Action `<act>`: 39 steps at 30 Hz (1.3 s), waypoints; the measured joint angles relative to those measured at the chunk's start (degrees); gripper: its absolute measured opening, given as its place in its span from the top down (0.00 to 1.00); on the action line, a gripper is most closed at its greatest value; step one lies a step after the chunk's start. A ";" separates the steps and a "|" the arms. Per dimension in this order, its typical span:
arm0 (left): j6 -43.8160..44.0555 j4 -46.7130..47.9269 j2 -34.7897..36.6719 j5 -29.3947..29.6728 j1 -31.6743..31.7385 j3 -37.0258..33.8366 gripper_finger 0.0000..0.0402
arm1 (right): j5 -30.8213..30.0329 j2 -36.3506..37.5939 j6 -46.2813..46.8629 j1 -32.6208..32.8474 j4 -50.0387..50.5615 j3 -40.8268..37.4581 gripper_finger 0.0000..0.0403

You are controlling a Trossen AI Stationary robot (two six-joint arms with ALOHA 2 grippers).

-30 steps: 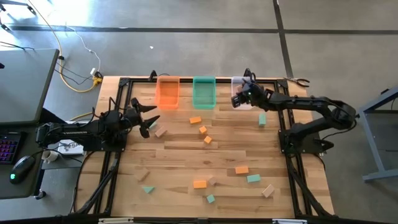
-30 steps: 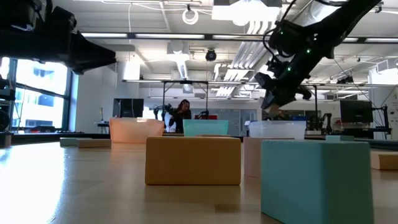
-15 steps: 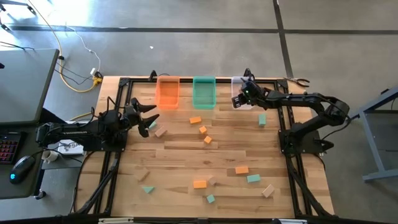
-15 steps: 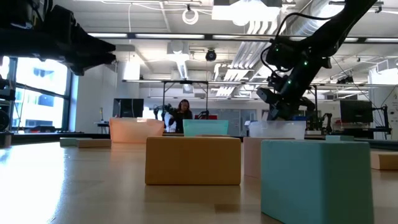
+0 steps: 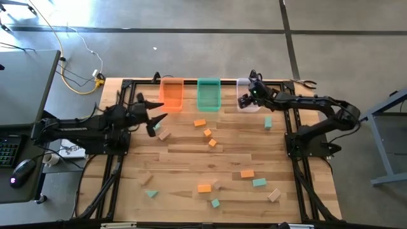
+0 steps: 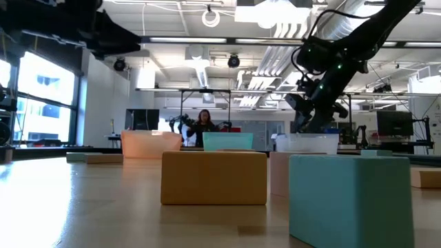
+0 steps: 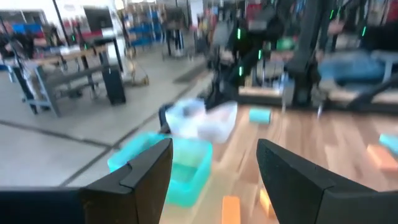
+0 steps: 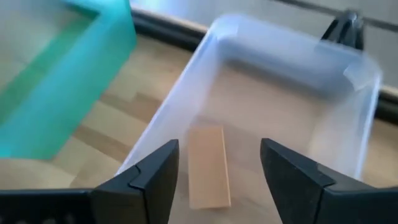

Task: Sort & place blocks by color
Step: Put the orange block into the orange bin

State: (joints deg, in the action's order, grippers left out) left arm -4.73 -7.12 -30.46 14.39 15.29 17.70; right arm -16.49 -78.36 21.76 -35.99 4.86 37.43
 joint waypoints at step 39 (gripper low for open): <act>-0.28 11.63 -61.42 -9.50 5.75 32.77 0.37 | 0.03 21.42 -1.31 14.93 0.67 0.00 0.46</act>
State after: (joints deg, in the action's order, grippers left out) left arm -5.01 4.51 -91.88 4.90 21.04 50.48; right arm -16.46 -56.95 20.45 -21.05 5.53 37.43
